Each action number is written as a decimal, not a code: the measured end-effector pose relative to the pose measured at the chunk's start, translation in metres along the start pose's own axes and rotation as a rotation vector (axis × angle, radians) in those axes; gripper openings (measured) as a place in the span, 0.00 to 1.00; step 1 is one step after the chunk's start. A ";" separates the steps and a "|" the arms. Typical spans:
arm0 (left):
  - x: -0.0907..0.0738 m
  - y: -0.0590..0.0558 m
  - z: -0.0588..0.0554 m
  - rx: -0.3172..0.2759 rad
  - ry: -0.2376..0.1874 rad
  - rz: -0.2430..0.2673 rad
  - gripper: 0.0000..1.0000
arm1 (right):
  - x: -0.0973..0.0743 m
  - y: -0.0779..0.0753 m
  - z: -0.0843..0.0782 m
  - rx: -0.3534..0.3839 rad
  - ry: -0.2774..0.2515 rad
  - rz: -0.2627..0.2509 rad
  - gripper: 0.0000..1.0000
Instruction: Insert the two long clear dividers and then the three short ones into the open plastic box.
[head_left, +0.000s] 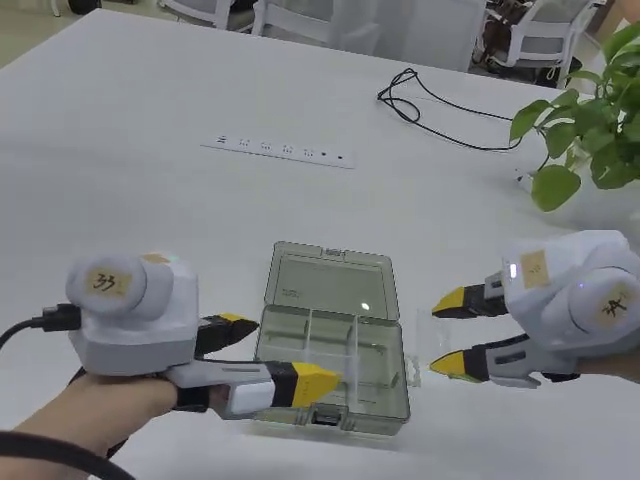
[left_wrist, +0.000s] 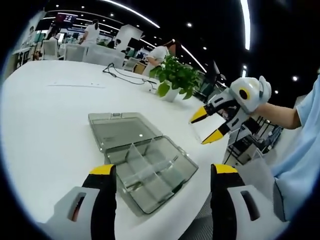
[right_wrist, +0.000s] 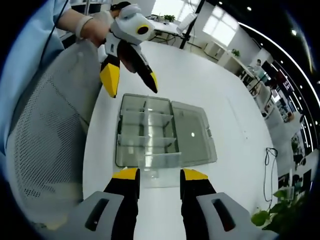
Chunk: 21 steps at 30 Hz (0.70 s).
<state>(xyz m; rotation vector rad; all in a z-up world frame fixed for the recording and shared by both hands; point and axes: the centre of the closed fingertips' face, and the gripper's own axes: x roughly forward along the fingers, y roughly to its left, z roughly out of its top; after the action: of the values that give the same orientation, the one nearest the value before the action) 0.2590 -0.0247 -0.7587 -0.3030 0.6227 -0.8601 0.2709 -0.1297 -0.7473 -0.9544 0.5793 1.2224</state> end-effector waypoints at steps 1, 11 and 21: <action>0.001 -0.001 0.000 -0.007 0.003 -0.006 0.75 | 0.001 0.001 0.005 -0.014 -0.007 -0.001 0.32; 0.011 -0.016 0.004 -0.105 0.000 -0.065 0.53 | 0.014 0.008 0.042 -0.148 -0.042 -0.033 0.32; 0.017 -0.026 0.009 -0.184 -0.020 -0.104 0.30 | 0.026 0.016 0.063 -0.207 -0.064 -0.045 0.32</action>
<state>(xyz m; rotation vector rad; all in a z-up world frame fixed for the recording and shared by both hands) 0.2566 -0.0540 -0.7454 -0.5138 0.6732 -0.8992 0.2560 -0.0616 -0.7410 -1.0910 0.3838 1.2850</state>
